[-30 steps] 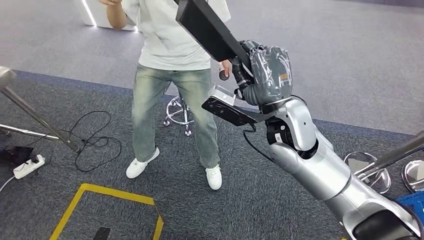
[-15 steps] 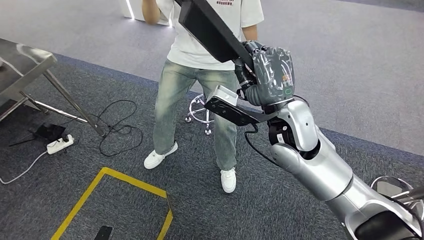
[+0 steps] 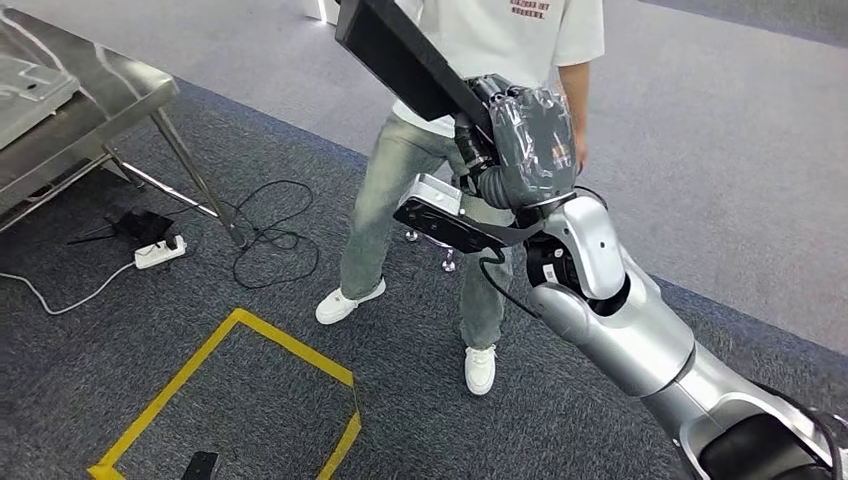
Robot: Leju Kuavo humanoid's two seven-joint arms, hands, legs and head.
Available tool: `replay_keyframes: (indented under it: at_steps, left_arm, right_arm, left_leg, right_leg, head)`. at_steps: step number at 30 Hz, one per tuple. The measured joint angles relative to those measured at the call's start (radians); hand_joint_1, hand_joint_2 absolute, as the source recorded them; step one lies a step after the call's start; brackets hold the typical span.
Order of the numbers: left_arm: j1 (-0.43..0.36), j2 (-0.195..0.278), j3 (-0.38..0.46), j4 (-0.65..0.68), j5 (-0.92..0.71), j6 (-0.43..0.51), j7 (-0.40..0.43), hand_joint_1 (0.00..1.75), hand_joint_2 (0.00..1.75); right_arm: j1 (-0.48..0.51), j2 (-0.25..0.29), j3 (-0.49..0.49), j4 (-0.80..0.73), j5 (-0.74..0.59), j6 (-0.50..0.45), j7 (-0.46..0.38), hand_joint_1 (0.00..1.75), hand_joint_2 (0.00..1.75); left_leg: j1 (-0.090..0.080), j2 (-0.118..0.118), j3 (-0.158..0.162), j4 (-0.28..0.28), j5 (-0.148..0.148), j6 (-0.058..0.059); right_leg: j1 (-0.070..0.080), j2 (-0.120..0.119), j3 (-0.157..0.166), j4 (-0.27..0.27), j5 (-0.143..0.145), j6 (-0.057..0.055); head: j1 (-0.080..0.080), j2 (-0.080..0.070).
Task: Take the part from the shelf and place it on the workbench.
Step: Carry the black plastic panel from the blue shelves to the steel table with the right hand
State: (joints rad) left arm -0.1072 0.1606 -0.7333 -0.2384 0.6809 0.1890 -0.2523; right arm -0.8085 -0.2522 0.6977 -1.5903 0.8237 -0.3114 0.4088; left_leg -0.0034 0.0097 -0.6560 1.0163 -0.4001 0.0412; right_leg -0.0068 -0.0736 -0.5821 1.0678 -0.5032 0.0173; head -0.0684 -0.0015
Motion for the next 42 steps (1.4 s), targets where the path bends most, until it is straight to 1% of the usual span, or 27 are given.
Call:
replay_keyframes:
  at_steps: [2, 4, 5, 6, 7, 9, 11, 13, 14, 15, 17, 18, 20, 21, 22, 24, 26, 29, 31, 33, 34, 35, 36, 38, 39, 41, 42]
  left_arm:
    - [-0.002, 0.001, 0.000, 0.000, -0.005, 0.004, 0.004, 0.00, 1.75]
    - [-0.004, 0.003, 0.000, 0.000, -0.013, 0.011, 0.011, 0.00, 1.75]
    - [-0.004, 0.004, 0.000, 0.000, -0.014, 0.014, 0.015, 0.00, 1.75]
    - [-0.003, 0.005, 0.000, 0.000, -0.014, 0.017, 0.017, 0.00, 1.75]
    - [-0.003, 0.006, 0.000, 0.000, -0.011, 0.020, 0.018, 0.00, 1.75]
    - [-0.002, 0.010, 0.000, 0.000, -0.001, 0.028, 0.019, 0.00, 1.75]
    - [-0.004, 0.019, 0.000, 0.000, 0.007, 0.036, 0.019, 0.00, 1.75]
    - [-0.001, 0.029, 0.000, 0.001, 0.010, 0.042, 0.022, 0.00, 1.75]
    - [0.002, 0.033, 0.000, 0.001, 0.011, 0.044, 0.024, 0.00, 1.75]
    - [0.004, 0.036, 0.000, 0.001, 0.011, 0.045, 0.025, 0.00, 1.75]
    - [0.003, 0.040, 0.000, 0.002, 0.011, 0.047, 0.027, 0.00, 1.75]
    - [0.000, 0.041, 0.000, 0.002, 0.011, 0.048, 0.027, 0.00, 1.75]
    - [-0.001, 0.041, 0.000, 0.002, 0.011, 0.048, 0.028, 0.00, 1.75]
    - [0.000, 0.041, 0.000, 0.002, 0.011, 0.048, 0.028, 0.00, 1.75]
    - [0.000, 0.041, 0.000, 0.002, 0.012, 0.048, 0.028, 0.00, 1.75]
    - [0.000, 0.042, 0.000, 0.002, 0.012, 0.050, 0.027, 0.00, 1.75]
    - [-0.002, 0.043, 0.000, 0.002, 0.011, 0.051, 0.025, 0.00, 1.75]
    - [-0.001, 0.045, 0.000, 0.002, 0.010, 0.051, 0.017, 0.00, 1.75]
    - [0.002, 0.046, 0.000, 0.002, 0.009, 0.051, 0.013, 0.00, 1.75]
    - [0.000, 0.047, 0.000, 0.002, 0.008, 0.051, 0.011, 0.00, 1.75]
    - [-0.002, 0.047, 0.000, 0.002, 0.007, 0.051, 0.012, 0.00, 1.75]
    - [-0.002, 0.046, 0.000, 0.002, 0.005, 0.051, 0.013, 0.00, 1.75]
    - [-0.002, 0.046, 0.000, 0.002, 0.004, 0.051, 0.014, 0.00, 1.75]
    - [-0.002, 0.044, 0.000, 0.002, 0.003, 0.051, 0.017, 0.00, 1.75]
    - [-0.001, 0.044, 0.000, 0.002, 0.004, 0.051, 0.018, 0.00, 1.75]
    - [-0.002, 0.042, 0.000, 0.002, 0.006, 0.052, 0.019, 0.00, 1.75]
    - [-0.001, 0.041, 0.000, 0.002, 0.008, 0.053, 0.020, 0.00, 1.75]
  right_arm:
    - [0.002, 0.000, 0.000, -0.001, 0.001, -0.004, -0.001, 1.75, 1.75]
    - [0.010, 0.000, 0.000, -0.002, 0.002, -0.007, -0.003, 1.75, 1.75]
    - [0.017, 0.000, 0.000, -0.002, 0.003, -0.008, -0.003, 1.75, 1.75]
    - [0.021, 0.000, 0.000, -0.002, 0.004, -0.007, -0.003, 1.75, 1.75]
    - [0.024, 0.000, 0.000, -0.004, 0.006, -0.006, -0.003, 1.75, 1.75]
    - [0.025, -0.001, -0.001, -0.010, 0.009, -0.005, -0.002, 1.75, 1.75]
    - [0.026, -0.002, -0.002, -0.017, 0.013, -0.003, -0.002, 1.75, 1.75]
    - [0.026, -0.003, -0.003, -0.023, 0.015, 0.000, 0.000, 1.75, 1.75]
    - [0.026, -0.003, -0.003, -0.027, 0.017, 0.002, 0.002, 1.75, 1.75]
    - [0.025, -0.004, -0.003, -0.031, 0.017, 0.003, 0.005, 1.75, 1.75]
    - [0.024, -0.004, -0.006, -0.040, 0.018, 0.005, 0.009, 1.75, 1.75]
    - [0.023, -0.005, -0.008, -0.044, 0.018, 0.005, 0.010, 1.75, 1.75]
    - [0.025, -0.005, -0.011, -0.046, 0.018, 0.005, 0.011, 1.75, 1.75]
    - [0.026, -0.005, -0.011, -0.047, 0.018, 0.006, 0.011, 1.75, 1.75]
    - [0.027, -0.005, -0.012, -0.048, 0.018, 0.006, 0.011, 1.75, 1.75]
    - [0.028, -0.006, -0.013, -0.054, 0.018, 0.006, 0.012, 1.75, 1.75]
    - [0.026, -0.007, -0.017, -0.059, 0.018, 0.007, 0.015, 1.75, 1.75]
    - [0.026, -0.014, -0.022, -0.070, 0.018, 0.014, 0.021, 1.75, 1.75]
    - [0.027, -0.022, -0.029, -0.080, 0.018, 0.019, 0.026, 1.75, 1.75]
    - [0.029, -0.030, -0.036, -0.088, 0.018, 0.023, 0.030, 1.75, 1.75]
    - [0.032, -0.034, -0.039, -0.091, 0.018, 0.025, 0.032, 1.75, 1.75]
    - [0.036, -0.037, -0.041, -0.093, 0.018, 0.027, 0.034, 1.75, 1.75]
    - [0.041, -0.040, -0.042, -0.095, 0.018, 0.028, 0.035, 1.75, 1.75]
    - [0.047, -0.045, -0.046, -0.102, 0.021, 0.029, 0.038, 1.75, 1.75]
    - [0.048, -0.048, -0.048, -0.105, 0.023, 0.029, 0.038, 1.75, 1.75]
    - [0.047, -0.052, -0.051, -0.112, 0.030, 0.029, 0.036, 1.75, 1.75]
    - [0.046, -0.052, -0.051, -0.113, 0.033, 0.030, 0.034, 1.75, 1.75]
  left_leg:
    - [0.002, -0.019, 0.007, -0.005, 0.001, 0.010]
    - [0.001, -0.043, 0.008, -0.003, -0.002, 0.015]
    - [0.001, -0.057, 0.008, -0.001, -0.003, 0.015]
    - [0.001, -0.072, 0.009, 0.003, -0.006, 0.014]
    - [0.001, -0.086, 0.009, 0.008, -0.009, 0.011]
    - [0.003, -0.111, 0.005, 0.022, -0.017, 0.004]
    - [0.006, -0.134, -0.003, 0.029, -0.020, -0.007]
    - [0.011, -0.155, -0.008, 0.026, -0.018, -0.021]
    - [0.012, -0.146, -0.009, 0.029, -0.021, -0.026]
    - [0.011, -0.122, -0.017, 0.047, -0.031, -0.031]
    - [0.010, -0.056, -0.060, 0.134, -0.073, -0.040]
    - [0.013, -0.036, -0.093, 0.194, -0.098, -0.044]
    - [0.018, -0.022, -0.138, 0.271, -0.114, -0.050]
    - [0.020, -0.018, -0.136, 0.261, -0.099, -0.051]
    - [0.021, -0.011, -0.113, 0.216, -0.070, -0.051]
    - [0.015, 0.027, -0.045, 0.087, -0.021, -0.047]
    - [0.004, 0.047, -0.011, 0.021, -0.011, -0.034]
    - [0.001, 0.015, -0.004, 0.013, -0.013, -0.013]
    - [0.005, -0.004, 0.007, 0.004, -0.012, 0.000]
    - [0.005, -0.022, 0.012, 0.003, -0.014, 0.009]
    - [0.003, -0.034, 0.012, 0.004, -0.015, 0.012]
    - [0.002, -0.047, 0.014, 0.006, -0.017, 0.014]
    - [0.001, -0.062, 0.015, 0.008, -0.019, 0.015]
    - [0.000, -0.092, 0.018, 0.012, -0.023, 0.015]
    - [0.001, -0.105, 0.018, 0.014, -0.025, 0.012]
    - [0.005, -0.129, 0.011, 0.018, -0.025, 0.004]
    - [0.008, -0.140, 0.007, 0.018, -0.024, -0.002]
  right_leg:
    - [-0.003, 0.051, -0.052, 0.105, -0.050, 0.001]
    - [-0.003, 0.067, -0.125, 0.228, -0.089, 0.002]
    - [-0.002, 0.069, -0.147, 0.253, -0.084, 0.002]
    - [-0.003, 0.071, -0.148, 0.237, -0.057, 0.002]
    - [-0.003, 0.078, -0.131, 0.185, -0.017, 0.001]
    - [-0.008, 0.121, -0.078, 0.055, 0.047, -0.003]
    - [-0.010, 0.151, -0.051, -0.004, 0.060, -0.006]
    - [-0.007, 0.134, -0.042, -0.013, 0.059, -0.013]
    - [-0.007, 0.122, -0.036, -0.019, 0.061, -0.019]
    - [-0.007, 0.110, -0.031, -0.025, 0.062, -0.025]
    - [-0.006, 0.086, -0.022, -0.032, 0.061, -0.035]
    - [-0.004, 0.073, -0.020, -0.032, 0.060, -0.037]
    - [-0.003, 0.048, -0.018, -0.032, 0.055, -0.038]
    - [-0.002, 0.036, -0.016, -0.032, 0.052, -0.037]
    - [-0.002, 0.025, -0.014, -0.032, 0.050, -0.035]
    - [0.001, 0.005, -0.006, -0.032, 0.042, -0.028]
    - [0.004, -0.012, 0.000, -0.033, 0.035, -0.018]
    - [0.003, -0.032, 0.010, -0.034, 0.023, 0.001]
    - [-0.001, 0.001, -0.005, 0.012, -0.007, 0.009]
    - [-0.002, 0.049, -0.071, 0.137, -0.061, 0.010]
    - [-0.002, 0.060, -0.110, 0.202, -0.081, 0.010]
    - [-0.001, 0.066, -0.138, 0.243, -0.085, 0.009]
    - [0.000, 0.069, -0.148, 0.244, -0.068, 0.007]
    - [0.000, 0.086, -0.113, 0.142, 0.010, -0.002]
    - [-0.001, 0.111, -0.084, 0.074, 0.042, -0.007]
    - [-0.002, 0.149, -0.048, -0.013, 0.071, -0.011]
    - [-0.001, 0.154, -0.042, -0.025, 0.068, -0.012]
  head:
    - [0.002, 0.000]
    - [0.003, 0.000]
    - [0.003, 0.000]
    - [0.003, 0.000]
    - [0.003, 0.000]
    - [0.003, 0.000]
    - [0.003, 0.000]
    - [0.003, 0.000]
    - [0.003, 0.000]
    - [0.000, 0.000]
    - [-0.005, 0.000]
    - [-0.007, 0.000]
    - [-0.008, 0.000]
    - [-0.008, 0.000]
    - [-0.008, 0.000]
    - [-0.008, 0.000]
    - [-0.007, 0.000]
    - [-0.006, 0.000]
    - [-0.002, 0.000]
    - [0.004, 0.000]
    - [0.005, 0.000]
    - [0.005, 0.000]
    - [0.005, 0.000]
    - [0.006, 0.000]
    - [0.005, 0.000]
    - [0.004, 0.000]
    - [0.003, 0.000]
